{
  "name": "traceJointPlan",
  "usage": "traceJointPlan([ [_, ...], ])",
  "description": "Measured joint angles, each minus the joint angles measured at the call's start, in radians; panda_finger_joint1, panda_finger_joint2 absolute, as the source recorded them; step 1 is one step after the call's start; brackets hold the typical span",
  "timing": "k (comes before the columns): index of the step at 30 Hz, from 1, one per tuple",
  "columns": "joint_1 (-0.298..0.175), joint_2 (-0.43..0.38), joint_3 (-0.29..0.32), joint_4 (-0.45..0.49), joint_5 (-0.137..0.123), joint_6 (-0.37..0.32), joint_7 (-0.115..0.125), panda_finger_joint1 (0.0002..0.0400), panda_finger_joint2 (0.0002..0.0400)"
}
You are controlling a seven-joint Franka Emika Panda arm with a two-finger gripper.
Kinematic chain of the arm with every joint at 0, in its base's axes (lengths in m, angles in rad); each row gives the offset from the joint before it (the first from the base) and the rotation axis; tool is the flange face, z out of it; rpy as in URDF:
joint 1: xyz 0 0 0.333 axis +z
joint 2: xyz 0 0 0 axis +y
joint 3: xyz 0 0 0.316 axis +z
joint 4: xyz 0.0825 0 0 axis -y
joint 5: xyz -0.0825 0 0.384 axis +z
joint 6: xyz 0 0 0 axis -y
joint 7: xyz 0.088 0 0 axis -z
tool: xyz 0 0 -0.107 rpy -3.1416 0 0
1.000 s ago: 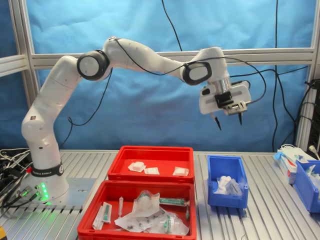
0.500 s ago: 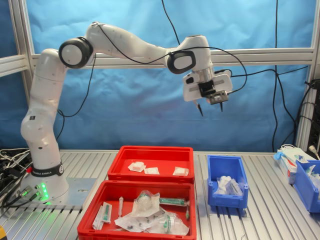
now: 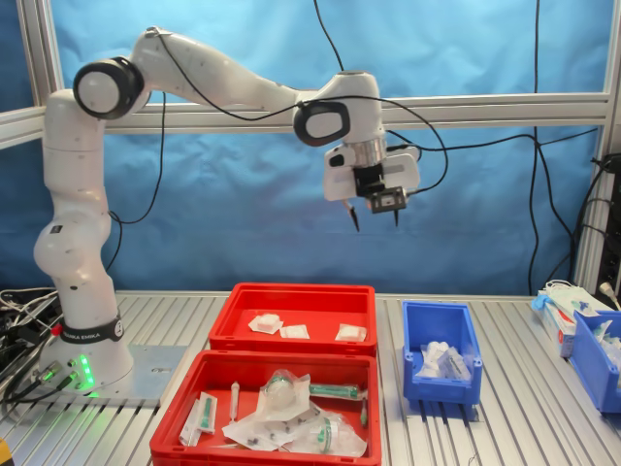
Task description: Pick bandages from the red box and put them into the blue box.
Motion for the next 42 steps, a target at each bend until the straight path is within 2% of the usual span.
traceJointPlan([
  [5, -0.058, -0.049, 0.015, -0.075, -0.01, 0.0, 0.0, 0.04, 0.04],
  [11, -0.112, -0.064, 0.026, -0.11, -0.068, 0.0, 0.0, 0.04, 0.04],
  [12, -0.129, -0.067, 0.029, -0.12, -0.085, 0.0, 0.0, 0.04, 0.04],
  [19, -0.199, -0.072, 0.059, -0.155, -0.122, 0.0, 0.0, 0.04, 0.04],
  [23, -0.229, -0.076, 0.078, -0.171, -0.132, 0.0, 0.0, 0.04, 0.04],
  [27, -0.24, -0.081, 0.086, -0.177, -0.135, 0.0, 0.0, 0.04, 0.04],
  [42, -0.248, -0.096, 0.101, -0.178, -0.138, 0.0, 0.0, 0.04, 0.04],
])
